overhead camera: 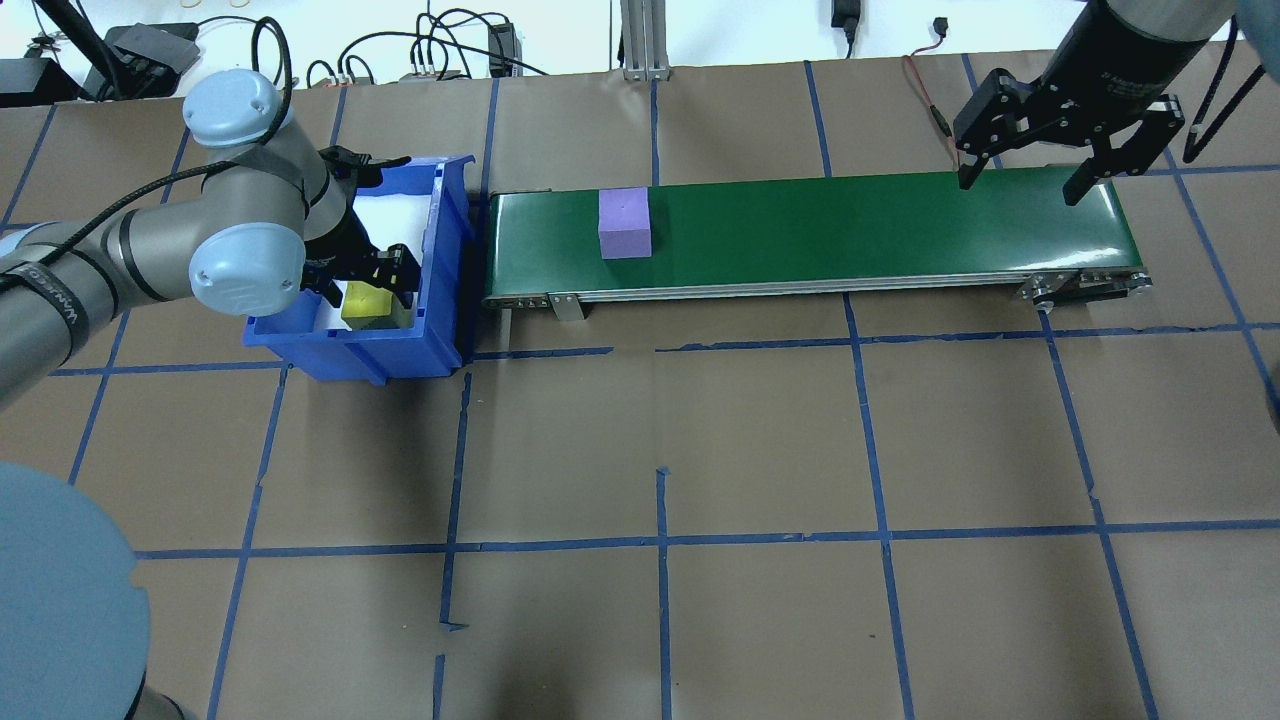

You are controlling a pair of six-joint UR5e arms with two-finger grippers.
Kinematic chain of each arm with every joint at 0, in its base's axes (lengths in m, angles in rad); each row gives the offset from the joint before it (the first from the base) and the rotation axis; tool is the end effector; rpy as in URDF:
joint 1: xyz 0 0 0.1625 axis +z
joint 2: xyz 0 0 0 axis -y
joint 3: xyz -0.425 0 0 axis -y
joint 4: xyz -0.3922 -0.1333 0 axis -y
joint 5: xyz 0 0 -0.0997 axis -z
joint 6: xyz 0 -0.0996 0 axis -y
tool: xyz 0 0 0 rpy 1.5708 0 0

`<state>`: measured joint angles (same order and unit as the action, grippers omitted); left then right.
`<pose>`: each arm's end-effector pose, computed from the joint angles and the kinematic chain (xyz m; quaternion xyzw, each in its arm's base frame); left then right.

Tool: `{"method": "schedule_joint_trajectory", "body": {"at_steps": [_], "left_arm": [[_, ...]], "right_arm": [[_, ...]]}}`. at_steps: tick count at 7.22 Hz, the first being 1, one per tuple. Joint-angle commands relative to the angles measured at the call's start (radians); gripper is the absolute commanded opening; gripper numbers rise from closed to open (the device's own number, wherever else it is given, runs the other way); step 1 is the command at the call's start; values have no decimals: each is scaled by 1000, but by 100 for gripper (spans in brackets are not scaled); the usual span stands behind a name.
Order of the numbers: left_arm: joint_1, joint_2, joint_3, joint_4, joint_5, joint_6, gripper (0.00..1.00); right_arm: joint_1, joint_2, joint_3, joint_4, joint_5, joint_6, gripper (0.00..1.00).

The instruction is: Move block left to right into plate

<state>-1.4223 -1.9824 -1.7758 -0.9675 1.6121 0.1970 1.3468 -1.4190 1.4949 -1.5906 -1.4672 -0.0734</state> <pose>-0.0407 -0.6010 0.2244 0.0244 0.9995 0.0101 0.0192 0.0180 -0.5675 0.4484 0.0765 0.9953 0.0200 0.0553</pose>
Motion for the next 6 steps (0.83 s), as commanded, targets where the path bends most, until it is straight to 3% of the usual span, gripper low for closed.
{"method": "schedule_joint_trajectory", "body": {"at_steps": [1,2,3,5,6], "left_arm": [[0,-30,13,16,2,-2,57],[0,-27,15,13,0,-4,47],[-3,-10,54,-28,5,-16,46],[-9,-13,338,-404,0,-66,46],[-51,-15,428,-437,-9,-136,46]], "right_arm": [[-116,80,-7,-98,7,-106,100],[-121,100,-5,-109,5,-126,100],[-129,106,-5,-144,7,-155,100],[-130,135,13,-161,4,-186,100],[-132,140,14,-176,5,-195,100]]}}
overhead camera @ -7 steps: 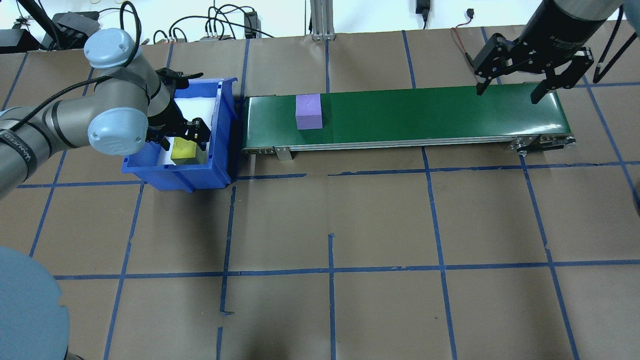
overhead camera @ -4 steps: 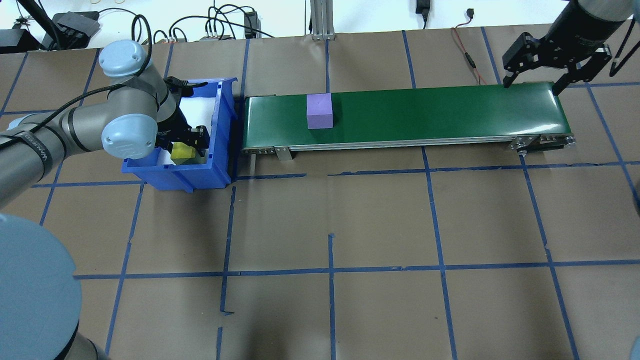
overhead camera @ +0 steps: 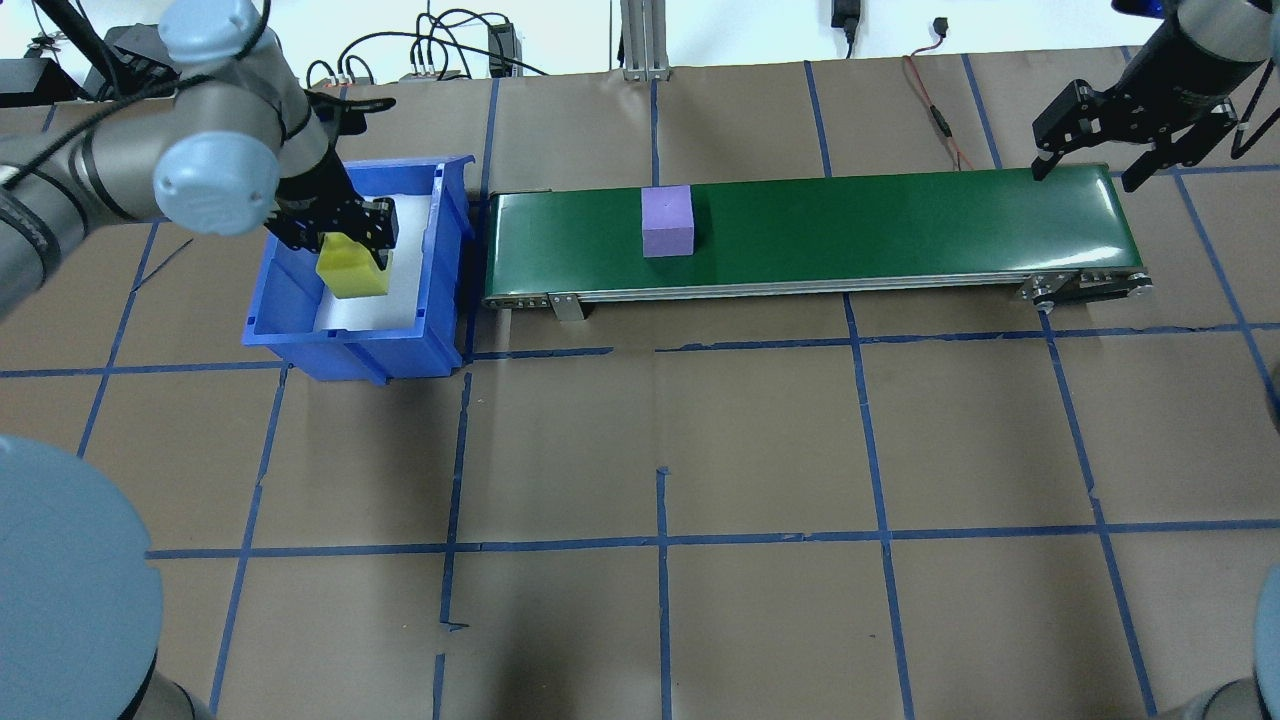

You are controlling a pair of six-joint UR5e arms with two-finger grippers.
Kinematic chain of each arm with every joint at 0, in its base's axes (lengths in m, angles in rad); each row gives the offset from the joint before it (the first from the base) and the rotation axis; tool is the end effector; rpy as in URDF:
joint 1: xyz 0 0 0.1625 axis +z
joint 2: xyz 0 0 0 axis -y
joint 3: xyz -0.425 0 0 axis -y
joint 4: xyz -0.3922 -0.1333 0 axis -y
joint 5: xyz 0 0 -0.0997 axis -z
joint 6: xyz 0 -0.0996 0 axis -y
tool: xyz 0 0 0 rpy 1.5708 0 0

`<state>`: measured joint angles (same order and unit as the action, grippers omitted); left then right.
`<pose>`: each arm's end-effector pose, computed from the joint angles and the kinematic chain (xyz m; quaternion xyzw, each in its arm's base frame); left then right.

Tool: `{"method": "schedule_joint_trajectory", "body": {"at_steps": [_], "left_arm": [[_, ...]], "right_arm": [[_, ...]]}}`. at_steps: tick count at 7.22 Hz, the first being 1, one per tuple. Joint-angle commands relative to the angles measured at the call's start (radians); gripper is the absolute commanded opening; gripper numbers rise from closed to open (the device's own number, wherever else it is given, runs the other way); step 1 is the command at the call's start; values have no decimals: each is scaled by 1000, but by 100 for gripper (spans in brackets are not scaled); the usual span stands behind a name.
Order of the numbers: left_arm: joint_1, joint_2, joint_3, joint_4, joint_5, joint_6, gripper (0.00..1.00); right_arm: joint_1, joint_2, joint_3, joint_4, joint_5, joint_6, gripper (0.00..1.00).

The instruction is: Move block left to right into plate

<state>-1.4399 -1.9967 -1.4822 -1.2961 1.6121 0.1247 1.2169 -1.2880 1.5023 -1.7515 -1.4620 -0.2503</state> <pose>-0.0447 -0.6504 0.3142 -0.0024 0.9993 0.0337 0.0165 -0.0721 -0.6110 0.3849 0.0526 0.9970 -0.0002 0.0569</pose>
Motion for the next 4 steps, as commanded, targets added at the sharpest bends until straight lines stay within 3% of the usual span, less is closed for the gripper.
{"method": "schedule_joint_trajectory", "body": {"at_steps": [1,2,3,4], "left_arm": [[-122,-5,175,-95,-21,-179,46],[-195,-22,180,-27,-23,-192,46],[-265,-61,172,44,-23,-194,46],[-314,-103,165,85,-21,-188,46]], "right_arm": [[-19,34,7,-42,3,-24,100],[-46,77,9,-131,11,-100,100],[-68,93,9,-137,61,-119,100],[-68,114,10,-144,68,-121,100]]}}
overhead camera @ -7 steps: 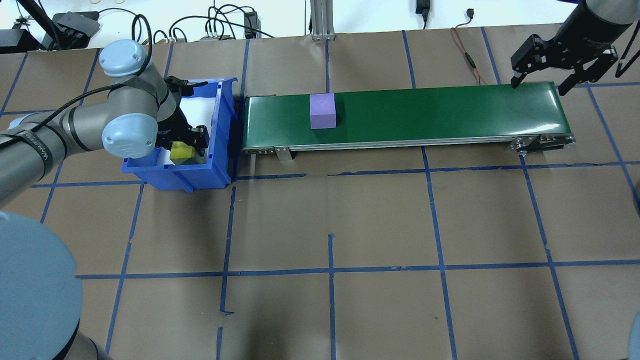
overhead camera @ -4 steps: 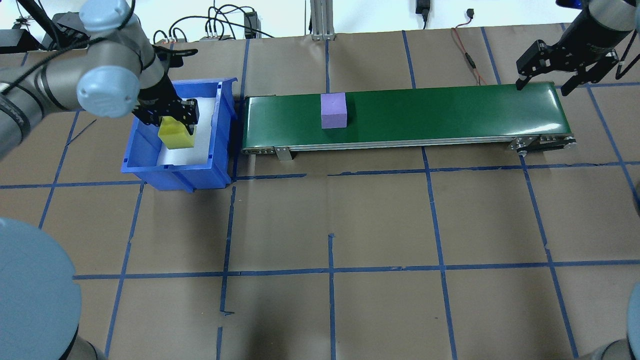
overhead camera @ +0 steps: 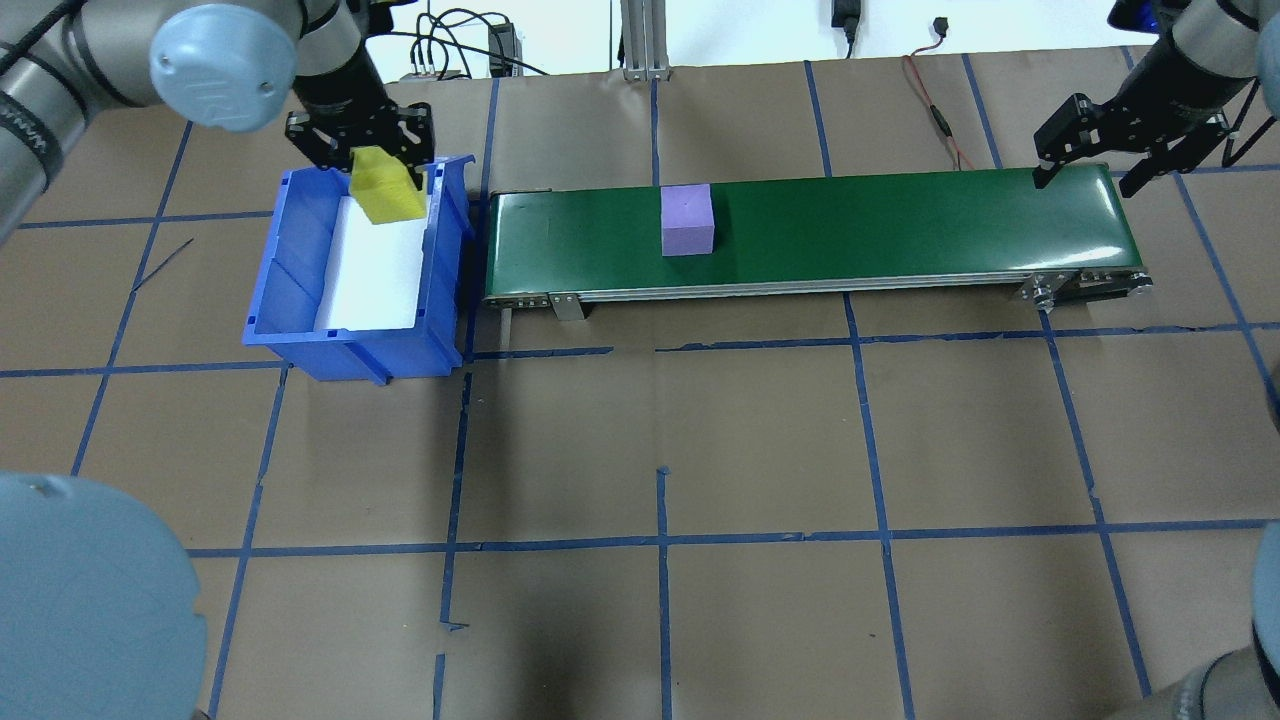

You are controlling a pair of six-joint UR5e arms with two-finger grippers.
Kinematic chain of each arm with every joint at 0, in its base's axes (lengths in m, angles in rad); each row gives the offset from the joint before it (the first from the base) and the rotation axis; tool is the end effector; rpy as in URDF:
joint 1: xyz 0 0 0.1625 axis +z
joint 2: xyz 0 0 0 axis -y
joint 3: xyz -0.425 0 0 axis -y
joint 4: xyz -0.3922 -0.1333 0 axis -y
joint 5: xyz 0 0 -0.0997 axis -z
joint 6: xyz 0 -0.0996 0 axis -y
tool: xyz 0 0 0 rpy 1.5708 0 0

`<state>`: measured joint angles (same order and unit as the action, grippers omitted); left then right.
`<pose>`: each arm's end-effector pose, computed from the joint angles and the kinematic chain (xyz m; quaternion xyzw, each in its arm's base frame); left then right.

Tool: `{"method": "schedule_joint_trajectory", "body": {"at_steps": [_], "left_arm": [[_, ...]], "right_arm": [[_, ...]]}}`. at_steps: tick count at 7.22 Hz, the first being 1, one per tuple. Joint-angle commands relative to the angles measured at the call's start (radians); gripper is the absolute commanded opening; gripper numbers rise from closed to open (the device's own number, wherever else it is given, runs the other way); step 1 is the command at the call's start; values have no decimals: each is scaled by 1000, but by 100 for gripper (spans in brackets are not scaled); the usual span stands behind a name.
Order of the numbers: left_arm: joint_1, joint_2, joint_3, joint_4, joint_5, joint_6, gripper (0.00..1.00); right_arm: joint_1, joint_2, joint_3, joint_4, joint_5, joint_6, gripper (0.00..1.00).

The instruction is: Move block left to right into plate

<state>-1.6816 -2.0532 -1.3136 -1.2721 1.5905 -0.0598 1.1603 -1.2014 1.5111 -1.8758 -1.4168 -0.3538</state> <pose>-0.2064 -0.6675 0.3594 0.0251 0.9990 -0.0374 0.0067 -0.1137 -0.6335 0.3404 0.0284 0.9966 -0.0265 0.0722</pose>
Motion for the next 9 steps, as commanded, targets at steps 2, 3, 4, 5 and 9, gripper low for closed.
{"method": "schedule_joint_trajectory", "body": {"at_steps": [2,3,4,5,9], "left_arm": [[-72,-97,-33,114,0,3,46],[-72,-99,-33,114,0,5,46],[-72,-99,-36,115,5,3,46],[-72,-99,-47,138,6,0,53],[-72,-29,-69,169,0,-27,100]], "right_arm": [[-11,37,6,-20,45,-19,100],[-11,39,11,-20,45,-19,100],[-11,39,15,-22,45,-19,100],[-11,39,20,-23,45,-19,100],[-11,37,26,-28,45,-19,100]]}}
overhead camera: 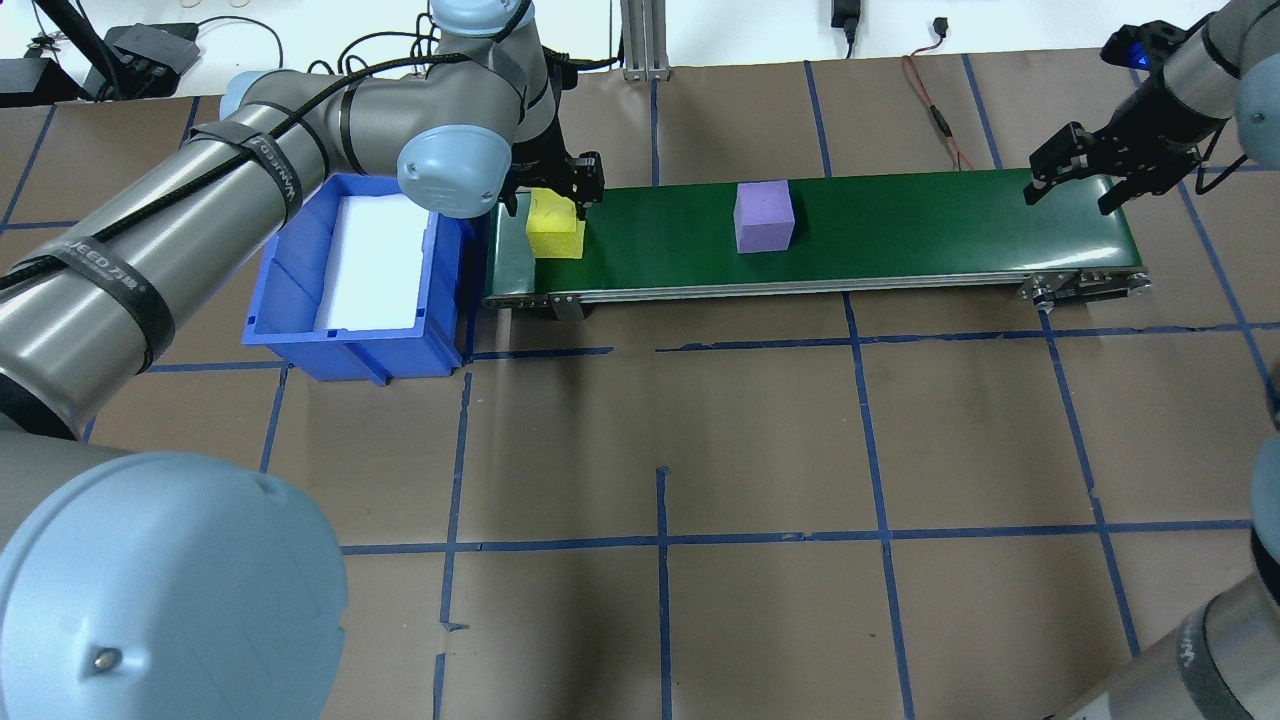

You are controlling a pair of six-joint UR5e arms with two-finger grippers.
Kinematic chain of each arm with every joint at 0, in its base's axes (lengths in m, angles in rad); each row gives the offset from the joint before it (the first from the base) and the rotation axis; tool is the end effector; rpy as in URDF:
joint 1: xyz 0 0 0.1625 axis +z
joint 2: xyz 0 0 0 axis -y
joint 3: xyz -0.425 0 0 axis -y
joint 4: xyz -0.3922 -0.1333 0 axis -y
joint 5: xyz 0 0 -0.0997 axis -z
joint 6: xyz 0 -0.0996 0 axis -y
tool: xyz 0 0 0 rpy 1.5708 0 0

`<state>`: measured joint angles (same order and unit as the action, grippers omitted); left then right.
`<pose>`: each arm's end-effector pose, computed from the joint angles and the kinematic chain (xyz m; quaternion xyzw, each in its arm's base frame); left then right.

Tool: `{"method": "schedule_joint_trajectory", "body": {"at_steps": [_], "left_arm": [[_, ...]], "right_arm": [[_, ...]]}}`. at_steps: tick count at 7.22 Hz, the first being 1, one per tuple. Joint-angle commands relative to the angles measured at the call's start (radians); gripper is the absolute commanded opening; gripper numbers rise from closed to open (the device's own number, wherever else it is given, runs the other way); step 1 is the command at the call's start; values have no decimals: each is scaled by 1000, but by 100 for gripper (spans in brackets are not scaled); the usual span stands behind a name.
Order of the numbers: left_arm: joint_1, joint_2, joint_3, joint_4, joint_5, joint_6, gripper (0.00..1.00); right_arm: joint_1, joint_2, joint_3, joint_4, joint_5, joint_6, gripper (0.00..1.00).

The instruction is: Move block left to right into plate

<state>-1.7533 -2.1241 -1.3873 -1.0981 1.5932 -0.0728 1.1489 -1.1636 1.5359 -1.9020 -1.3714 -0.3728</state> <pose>-0.2557 -0.6630 0.2935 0.0542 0.9971 -0.0524 0.0045 -0.1181 -0.6367 0.3084 0.0265 0.9945 -0.0197 0.0997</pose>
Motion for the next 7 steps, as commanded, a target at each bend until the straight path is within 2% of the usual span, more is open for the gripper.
{"method": "schedule_joint_trajectory", "body": {"at_steps": [1,3,4,6,7], "left_arm": [[0,129,-5,-46,-1,-37,100],[17,386,-19,-324,4,-19,100],[18,470,-65,-383,4,-25,100],[17,541,-195,-391,13,-24,100],[28,564,-214,-396,14,-19,100]], "right_arm": [[0,-1,1,-2,0,0,100],[0,-1,1,-2,0,0,100],[0,-1,1,-2,2,0,100],[0,-1,3,-2,2,0,100],[0,-1,3,-2,2,2,100]]}}
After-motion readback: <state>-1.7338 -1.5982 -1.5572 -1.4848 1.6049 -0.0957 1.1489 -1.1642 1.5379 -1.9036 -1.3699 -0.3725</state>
